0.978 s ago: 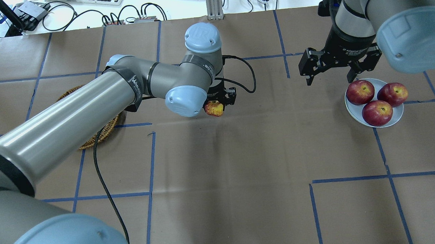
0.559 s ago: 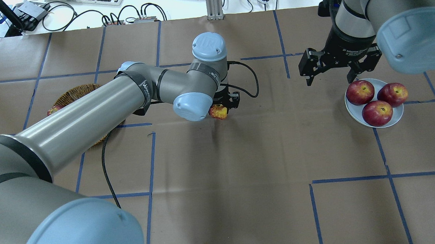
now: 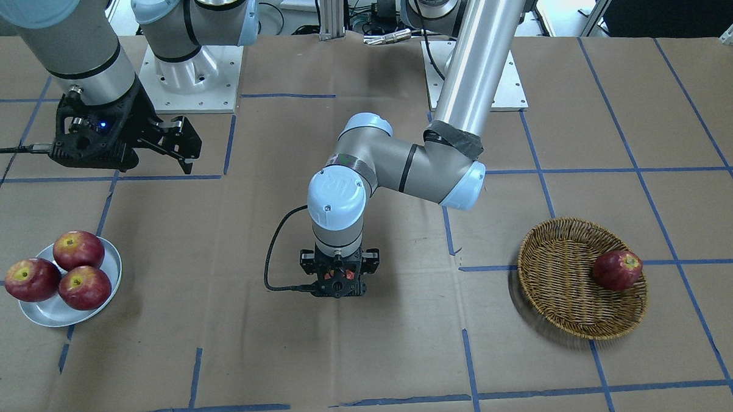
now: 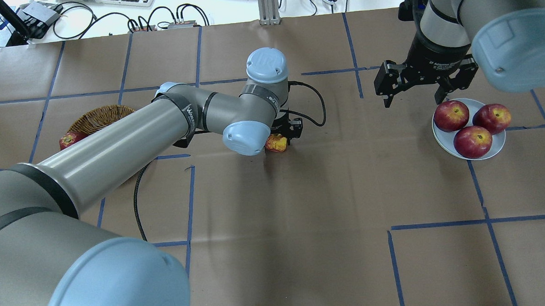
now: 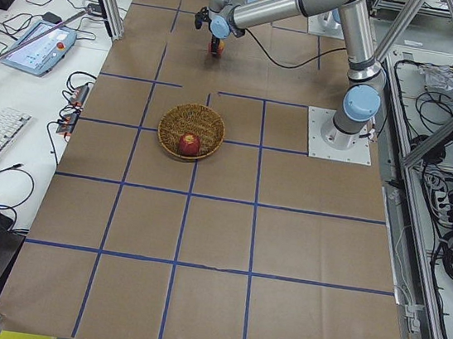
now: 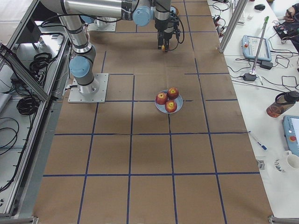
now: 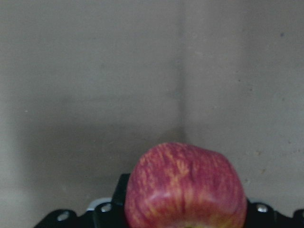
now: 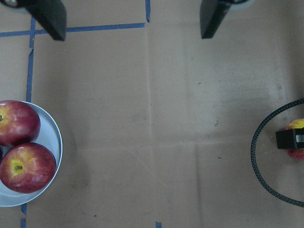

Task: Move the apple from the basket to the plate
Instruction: 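Lower the apple onto the table and open the left gripper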

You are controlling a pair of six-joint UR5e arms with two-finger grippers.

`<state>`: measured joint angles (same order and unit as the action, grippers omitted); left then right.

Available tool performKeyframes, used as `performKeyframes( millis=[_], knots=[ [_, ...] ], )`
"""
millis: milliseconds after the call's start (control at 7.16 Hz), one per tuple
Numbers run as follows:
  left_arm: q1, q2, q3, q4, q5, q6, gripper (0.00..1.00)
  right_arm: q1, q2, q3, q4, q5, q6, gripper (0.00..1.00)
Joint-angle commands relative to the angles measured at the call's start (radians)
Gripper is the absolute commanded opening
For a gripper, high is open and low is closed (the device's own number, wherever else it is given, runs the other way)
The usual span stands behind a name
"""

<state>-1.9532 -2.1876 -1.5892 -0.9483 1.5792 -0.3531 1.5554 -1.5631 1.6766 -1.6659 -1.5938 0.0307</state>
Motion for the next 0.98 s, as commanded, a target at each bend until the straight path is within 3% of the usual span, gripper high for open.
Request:
performKeyframes(
  millis=[0,279,838],
  knots=[
    [-0.004,0.023,0.002,-0.001,-0.001,-0.003,0.99,0.000,0.000,0.000,0.000,0.000,0.000,1.00],
    [0.019,0.124,0.024,-0.054,0.004,0.006,0.99,0.000,0.000,0.000,0.000,0.000,0.000,1.00],
    [0.225,0.415,0.150,-0.511,0.001,0.149,0.99,0.000,0.001,0.000,0.000,0.000,0.000,1.00]
  ],
)
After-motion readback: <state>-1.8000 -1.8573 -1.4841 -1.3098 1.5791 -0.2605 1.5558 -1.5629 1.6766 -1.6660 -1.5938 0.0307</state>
